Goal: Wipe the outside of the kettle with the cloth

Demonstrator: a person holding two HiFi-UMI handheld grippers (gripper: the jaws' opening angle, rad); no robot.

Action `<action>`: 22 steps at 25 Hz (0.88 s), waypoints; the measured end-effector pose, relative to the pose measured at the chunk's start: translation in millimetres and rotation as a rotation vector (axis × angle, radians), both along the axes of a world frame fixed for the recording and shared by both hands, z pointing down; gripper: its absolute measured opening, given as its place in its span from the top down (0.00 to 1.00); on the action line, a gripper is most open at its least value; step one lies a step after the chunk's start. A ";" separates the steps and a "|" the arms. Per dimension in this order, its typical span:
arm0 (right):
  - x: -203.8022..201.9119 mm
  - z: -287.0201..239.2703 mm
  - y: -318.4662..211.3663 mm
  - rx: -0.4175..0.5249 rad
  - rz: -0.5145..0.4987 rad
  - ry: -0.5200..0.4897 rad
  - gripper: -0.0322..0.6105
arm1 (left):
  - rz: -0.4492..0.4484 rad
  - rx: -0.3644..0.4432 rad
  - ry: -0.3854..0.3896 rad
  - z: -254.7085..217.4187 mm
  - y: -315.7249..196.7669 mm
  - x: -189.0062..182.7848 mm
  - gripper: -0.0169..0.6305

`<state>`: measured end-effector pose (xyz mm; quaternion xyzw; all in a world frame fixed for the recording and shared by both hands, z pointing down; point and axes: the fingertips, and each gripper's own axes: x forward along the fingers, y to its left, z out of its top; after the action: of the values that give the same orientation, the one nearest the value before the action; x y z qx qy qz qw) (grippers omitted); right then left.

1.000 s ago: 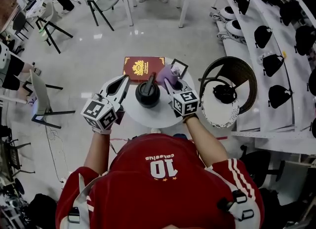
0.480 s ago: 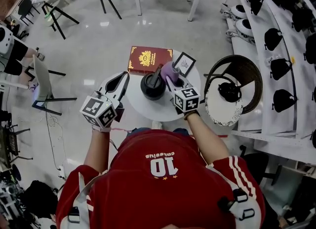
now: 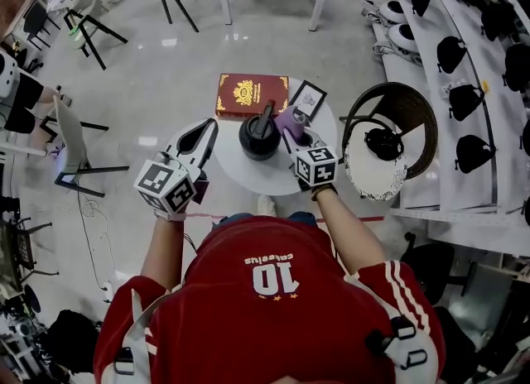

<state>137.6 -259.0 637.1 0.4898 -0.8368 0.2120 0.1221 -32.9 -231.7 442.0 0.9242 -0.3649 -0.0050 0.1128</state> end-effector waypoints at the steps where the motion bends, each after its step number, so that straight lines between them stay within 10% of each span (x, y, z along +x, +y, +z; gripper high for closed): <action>1: -0.9 1.2 3.0 -0.004 0.008 0.001 0.88 | 0.006 0.001 0.001 -1.1 2.7 -2.2 0.96; 22: -46.1 2.7 70.0 -0.061 0.126 0.038 0.88 | 0.086 0.013 0.051 -23.9 51.3 -66.1 0.96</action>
<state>91.5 -188.9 639.8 0.5416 -0.7950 0.2351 0.1392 -99.0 -180.3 418.1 0.9392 -0.3219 -0.0261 0.1161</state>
